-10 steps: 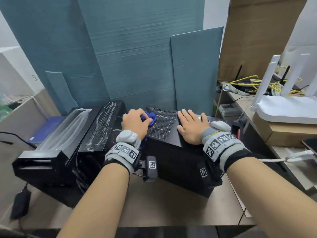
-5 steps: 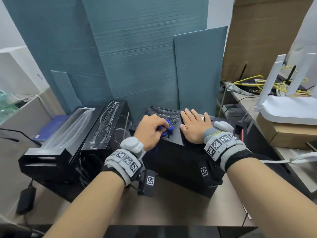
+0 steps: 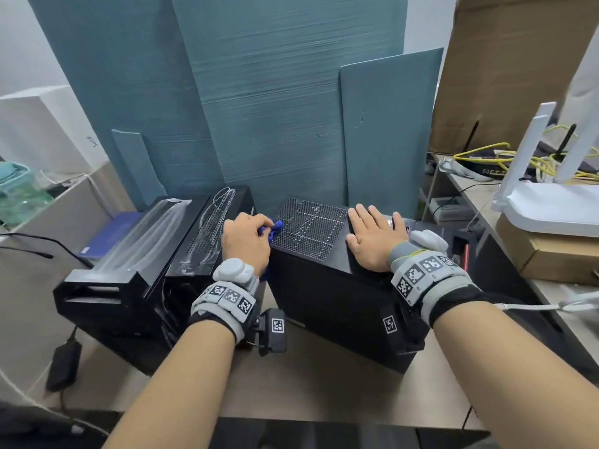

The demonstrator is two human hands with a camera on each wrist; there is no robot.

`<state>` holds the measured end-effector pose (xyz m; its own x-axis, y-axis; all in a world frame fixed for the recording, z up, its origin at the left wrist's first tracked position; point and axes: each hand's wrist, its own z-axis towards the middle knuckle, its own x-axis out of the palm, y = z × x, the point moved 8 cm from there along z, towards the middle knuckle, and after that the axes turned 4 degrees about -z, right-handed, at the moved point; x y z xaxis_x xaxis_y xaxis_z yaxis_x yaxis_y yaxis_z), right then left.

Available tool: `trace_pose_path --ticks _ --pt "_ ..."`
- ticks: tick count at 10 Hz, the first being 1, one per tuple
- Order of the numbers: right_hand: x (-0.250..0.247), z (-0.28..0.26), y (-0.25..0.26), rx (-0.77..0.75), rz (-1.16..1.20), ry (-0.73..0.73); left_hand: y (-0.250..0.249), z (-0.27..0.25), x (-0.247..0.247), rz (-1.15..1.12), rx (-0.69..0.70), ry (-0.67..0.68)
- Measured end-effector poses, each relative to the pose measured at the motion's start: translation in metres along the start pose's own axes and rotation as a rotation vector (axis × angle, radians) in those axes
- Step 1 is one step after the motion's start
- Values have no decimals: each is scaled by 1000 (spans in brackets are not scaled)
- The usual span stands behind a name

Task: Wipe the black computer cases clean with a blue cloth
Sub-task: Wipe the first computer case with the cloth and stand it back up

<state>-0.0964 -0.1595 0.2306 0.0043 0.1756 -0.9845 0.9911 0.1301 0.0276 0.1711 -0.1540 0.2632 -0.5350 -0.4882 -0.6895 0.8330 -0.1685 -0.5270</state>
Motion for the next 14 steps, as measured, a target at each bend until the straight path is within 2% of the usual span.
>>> trace_pose_path --ticks 1,2,4,5,7,9,11,13,14 --pt "0 1 0 1 -2 -3 -10 -12 0 -33 0 -53" --pt "1 3 -4 17 2 -9 -36 -32 15 -81 108 -28" --pt "-1 0 -2 18 -12 -21 -117 -88 39 -360 455 117" --pt "-2 -2 -3 6 -12 -22 -101 -78 32 -377 607 158" --pt "-3 -5 -1 -2 -13 -23 -26 -30 7 -278 533 147" --pt "0 -5 4 3 -21 -39 15 0 -8 -171 420 127" --pt "2 0 2 6 -16 -6 -36 -31 8 -234 485 89" --pt "-2 2 -6 -34 -18 -8 -117 -72 39 -270 666 235" --pt "-3 -10 -30 -65 -12 17 -111 -56 42 -204 753 297"
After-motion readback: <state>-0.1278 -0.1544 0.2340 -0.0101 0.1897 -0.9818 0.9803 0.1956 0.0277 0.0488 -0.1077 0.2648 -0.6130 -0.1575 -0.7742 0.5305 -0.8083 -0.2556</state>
